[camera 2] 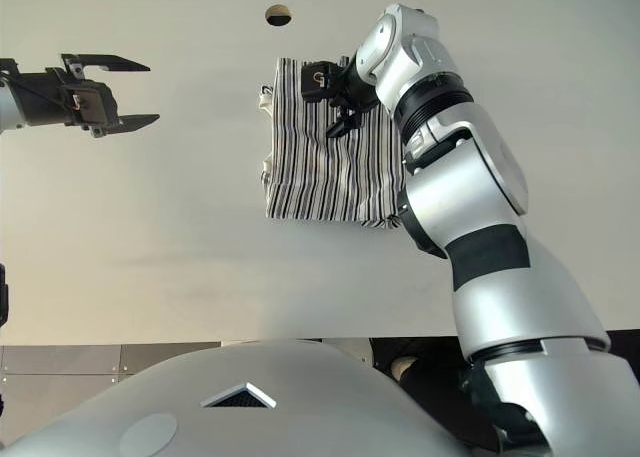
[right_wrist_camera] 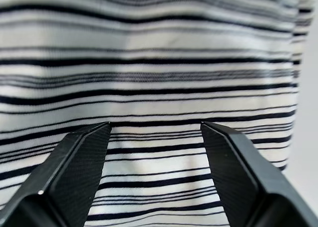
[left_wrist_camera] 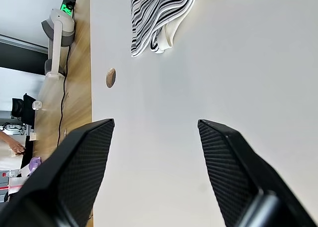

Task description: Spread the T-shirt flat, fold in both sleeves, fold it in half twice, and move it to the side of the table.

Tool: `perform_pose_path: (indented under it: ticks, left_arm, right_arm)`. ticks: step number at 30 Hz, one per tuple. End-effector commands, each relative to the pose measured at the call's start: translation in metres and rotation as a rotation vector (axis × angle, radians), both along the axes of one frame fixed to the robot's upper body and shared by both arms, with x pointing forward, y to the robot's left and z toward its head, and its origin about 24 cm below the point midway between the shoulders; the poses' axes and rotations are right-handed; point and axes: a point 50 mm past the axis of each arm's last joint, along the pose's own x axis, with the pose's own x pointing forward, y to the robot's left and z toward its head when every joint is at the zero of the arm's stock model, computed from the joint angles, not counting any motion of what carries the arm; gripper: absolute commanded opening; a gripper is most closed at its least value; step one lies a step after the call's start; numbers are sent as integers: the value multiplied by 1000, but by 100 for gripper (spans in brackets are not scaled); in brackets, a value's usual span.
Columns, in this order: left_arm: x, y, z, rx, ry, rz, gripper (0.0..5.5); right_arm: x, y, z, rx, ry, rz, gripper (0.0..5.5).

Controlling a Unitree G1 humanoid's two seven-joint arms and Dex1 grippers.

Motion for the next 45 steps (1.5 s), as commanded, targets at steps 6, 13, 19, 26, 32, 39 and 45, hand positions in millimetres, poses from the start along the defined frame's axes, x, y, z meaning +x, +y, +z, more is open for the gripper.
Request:
perform_pose_path:
  ticks: [6, 13, 19, 26, 32, 39, 45]
  left_arm:
    - [0, -4, 2, 11, -10, -23, 313]
    - [-1, -7, 6, 7, -27, -38, 313]
    - [-5, -8, 8, 7, -39, -53, 313]
    - [-10, -11, 11, 4, -58, -72, 313]
    - [-11, -11, 10, 13, -53, -78, 313]
    - [-11, -35, 9, -19, -59, -187, 313]
    - [-23, -52, 8, -12, -55, -302, 313]
  right_arm:
    - [-21, 47, -17, 256, 260, -74, 333]
    - [-36, 78, -39, 362, 271, -174, 333]
    - [-35, 79, -47, 357, 173, -236, 333]
    - [-32, 62, -63, 287, 39, -387, 333]
    - [-27, 56, -64, 311, -44, -521, 333]
    - [2, 64, -6, 598, -24, -674, 333]
    - [27, 27, 85, 803, -96, -502, 333]
